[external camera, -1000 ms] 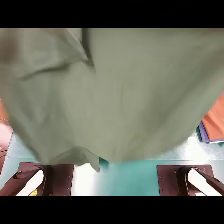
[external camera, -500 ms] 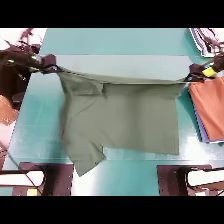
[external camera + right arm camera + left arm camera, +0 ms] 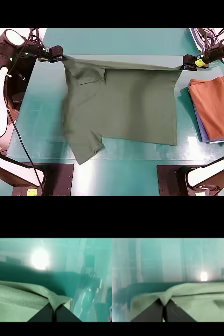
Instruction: Fold the shirts.
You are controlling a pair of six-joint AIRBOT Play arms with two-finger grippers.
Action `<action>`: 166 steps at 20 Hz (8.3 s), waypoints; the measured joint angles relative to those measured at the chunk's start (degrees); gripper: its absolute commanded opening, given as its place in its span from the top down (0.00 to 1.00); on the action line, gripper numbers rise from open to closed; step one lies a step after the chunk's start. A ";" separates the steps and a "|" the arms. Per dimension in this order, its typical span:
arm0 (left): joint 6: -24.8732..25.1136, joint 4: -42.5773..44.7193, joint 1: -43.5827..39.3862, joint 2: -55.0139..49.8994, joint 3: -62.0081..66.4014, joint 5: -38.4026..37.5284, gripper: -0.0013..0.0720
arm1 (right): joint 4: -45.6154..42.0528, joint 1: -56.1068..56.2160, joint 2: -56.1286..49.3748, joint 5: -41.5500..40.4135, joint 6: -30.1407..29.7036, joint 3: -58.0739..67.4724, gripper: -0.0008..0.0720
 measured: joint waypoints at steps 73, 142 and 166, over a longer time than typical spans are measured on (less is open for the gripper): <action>-6.86 -0.09 0.33 64.85 -72.32 -20.63 0.95 | 4.81 -18.40 56.41 7.76 -8.63 -74.25 0.97; -2.36 -5.86 -21.29 3.63 -18.38 7.06 0.95 | 33.05 31.19 13.68 -5.25 -6.21 -6.86 0.96; -1.75 4.85 8.66 27.04 -18.40 -5.40 0.95 | 26.60 26.51 6.21 -15.08 -2.78 -32.33 0.12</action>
